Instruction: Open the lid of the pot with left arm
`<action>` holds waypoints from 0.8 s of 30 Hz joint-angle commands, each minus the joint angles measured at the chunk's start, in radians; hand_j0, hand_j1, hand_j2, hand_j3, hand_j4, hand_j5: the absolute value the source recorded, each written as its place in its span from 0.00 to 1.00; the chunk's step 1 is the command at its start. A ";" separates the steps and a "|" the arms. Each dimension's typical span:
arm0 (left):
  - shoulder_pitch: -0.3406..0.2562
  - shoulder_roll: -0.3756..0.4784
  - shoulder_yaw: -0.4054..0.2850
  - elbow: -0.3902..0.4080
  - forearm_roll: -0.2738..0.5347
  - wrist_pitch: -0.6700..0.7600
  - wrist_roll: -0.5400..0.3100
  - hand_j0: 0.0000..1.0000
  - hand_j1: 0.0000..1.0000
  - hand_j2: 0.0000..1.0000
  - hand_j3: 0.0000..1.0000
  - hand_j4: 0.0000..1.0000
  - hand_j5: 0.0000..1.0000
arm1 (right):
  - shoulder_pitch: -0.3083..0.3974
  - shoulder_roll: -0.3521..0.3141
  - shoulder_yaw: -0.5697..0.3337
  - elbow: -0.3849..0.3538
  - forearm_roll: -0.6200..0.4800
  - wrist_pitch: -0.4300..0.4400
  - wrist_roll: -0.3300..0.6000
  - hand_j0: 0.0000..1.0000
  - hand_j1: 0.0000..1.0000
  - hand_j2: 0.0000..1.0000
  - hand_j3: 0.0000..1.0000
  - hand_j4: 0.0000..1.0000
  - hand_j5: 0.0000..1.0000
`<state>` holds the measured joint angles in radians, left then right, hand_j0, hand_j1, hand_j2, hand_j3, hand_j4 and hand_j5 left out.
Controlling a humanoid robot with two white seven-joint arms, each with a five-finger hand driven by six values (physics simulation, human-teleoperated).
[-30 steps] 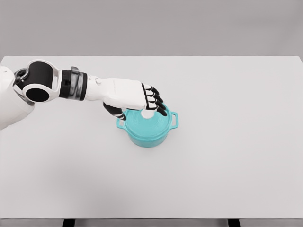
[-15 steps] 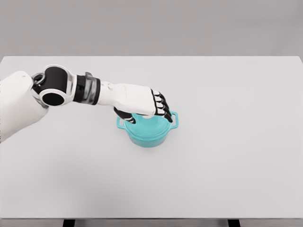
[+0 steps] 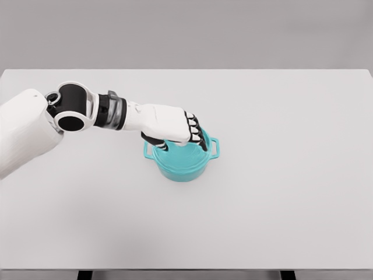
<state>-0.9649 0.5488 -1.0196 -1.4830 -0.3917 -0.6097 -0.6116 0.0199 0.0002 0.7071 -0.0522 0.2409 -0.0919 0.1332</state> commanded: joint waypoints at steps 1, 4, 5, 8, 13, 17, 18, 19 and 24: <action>0.000 0.000 0.000 0.012 -0.012 -0.001 0.001 0.86 0.86 0.86 0.86 0.86 0.86 | 0.000 0.000 0.000 0.000 0.000 0.000 0.000 1.00 1.00 1.00 1.00 1.00 1.00; 0.000 0.000 0.000 0.012 -0.016 -0.001 0.001 0.75 0.75 0.75 0.75 0.75 0.75 | 0.000 0.000 0.000 0.000 0.000 0.000 0.000 1.00 1.00 1.00 1.00 1.00 1.00; 0.000 -0.001 0.000 0.012 -0.016 -0.001 0.001 0.73 0.73 0.73 0.73 0.73 0.73 | 0.000 0.000 0.000 0.000 0.000 0.000 0.000 1.00 1.00 1.00 1.00 1.00 1.00; 0.000 -0.001 0.000 0.012 -0.015 -0.001 0.001 0.72 0.72 0.72 0.72 0.72 0.72 | 0.000 0.000 0.000 0.000 0.000 0.000 0.000 1.00 1.00 1.00 1.00 1.00 1.00; -0.002 0.002 0.001 0.009 -0.013 -0.001 0.001 0.55 0.55 0.55 0.55 0.55 0.55 | 0.000 0.000 0.000 0.000 0.000 0.000 0.000 1.00 1.00 1.00 1.00 1.00 1.00; -0.003 0.005 0.004 0.009 -0.010 -0.001 0.001 0.43 0.43 0.43 0.43 0.43 0.43 | 0.000 0.000 0.000 0.000 0.000 0.000 0.000 1.00 1.00 1.00 1.00 1.00 1.00; -0.003 0.007 0.004 0.009 -0.010 -0.001 0.001 0.40 0.40 0.40 0.40 0.40 0.40 | 0.000 0.000 0.000 0.000 0.000 0.000 0.000 1.00 1.00 1.00 1.00 1.00 1.00; -0.003 0.007 0.004 0.009 -0.009 -0.001 0.001 0.38 0.38 0.38 0.38 0.38 0.38 | 0.000 0.000 0.000 0.000 0.000 0.000 0.000 1.00 1.00 1.00 1.00 1.00 1.00; -0.011 0.020 0.018 0.006 0.008 -0.001 0.001 0.33 0.33 0.33 0.33 0.33 0.33 | 0.000 0.000 0.000 0.000 0.000 0.000 0.000 1.00 1.00 1.00 1.00 1.00 1.00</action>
<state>-0.9771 0.5639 -1.0085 -1.4763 -0.3966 -0.6128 -0.6109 0.0199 0.0002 0.7071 -0.0522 0.2409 -0.0919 0.1332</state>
